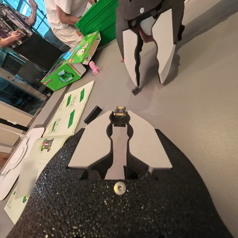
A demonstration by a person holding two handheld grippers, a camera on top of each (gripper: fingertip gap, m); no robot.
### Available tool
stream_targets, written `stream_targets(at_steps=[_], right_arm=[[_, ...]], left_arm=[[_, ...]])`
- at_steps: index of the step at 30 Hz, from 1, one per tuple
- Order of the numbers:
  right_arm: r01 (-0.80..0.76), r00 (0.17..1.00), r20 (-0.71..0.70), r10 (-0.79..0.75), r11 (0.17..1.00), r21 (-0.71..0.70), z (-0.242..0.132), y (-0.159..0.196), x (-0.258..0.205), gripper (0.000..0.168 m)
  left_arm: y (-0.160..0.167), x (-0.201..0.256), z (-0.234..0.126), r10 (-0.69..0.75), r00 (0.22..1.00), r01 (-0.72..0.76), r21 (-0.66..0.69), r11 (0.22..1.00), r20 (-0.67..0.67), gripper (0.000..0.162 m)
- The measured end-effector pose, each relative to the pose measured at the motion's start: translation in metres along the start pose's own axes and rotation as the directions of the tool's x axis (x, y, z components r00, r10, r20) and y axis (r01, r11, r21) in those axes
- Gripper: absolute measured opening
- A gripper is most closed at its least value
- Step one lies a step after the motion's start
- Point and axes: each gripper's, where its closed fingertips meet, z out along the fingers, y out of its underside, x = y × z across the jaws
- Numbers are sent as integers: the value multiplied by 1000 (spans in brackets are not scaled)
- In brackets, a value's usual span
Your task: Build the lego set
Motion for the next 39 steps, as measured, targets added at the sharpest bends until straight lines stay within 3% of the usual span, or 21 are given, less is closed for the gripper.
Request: stream_targets(at_steps=[5,9,14,21,30,36,39], right_arm=[[46,998,-50,-45,999,24,-2,-1,14,37],[140,990,13,-142,987,76,0,-5,15,40],[130,988,74,-135,989,64,8,-6,24,42],[-5,990,139,-5,997,76,11,-3,27,21],[-190,980,-8,200,941,282,7,-30,52,20],[-347,909,-114,400,881,321,-5,-31,74,20],[-352,888,-186,421,881,318,-7,-28,74,20]], left_arm=[[0,0,0,1,1000,-1,0,1000,0,17],[0,1,0,5,1000,-5,-1,1000,-3,17],[0,1,0,5,1000,-5,-2,1000,-2,17],[0,1,1,6,1000,-6,-1,1000,-3,17],[1,-1,0,4,1000,-4,-7,1000,8,17],[4,-4,0,8,999,-7,-34,999,38,17],[5,-5,0,5,999,-3,-37,999,43,17]])
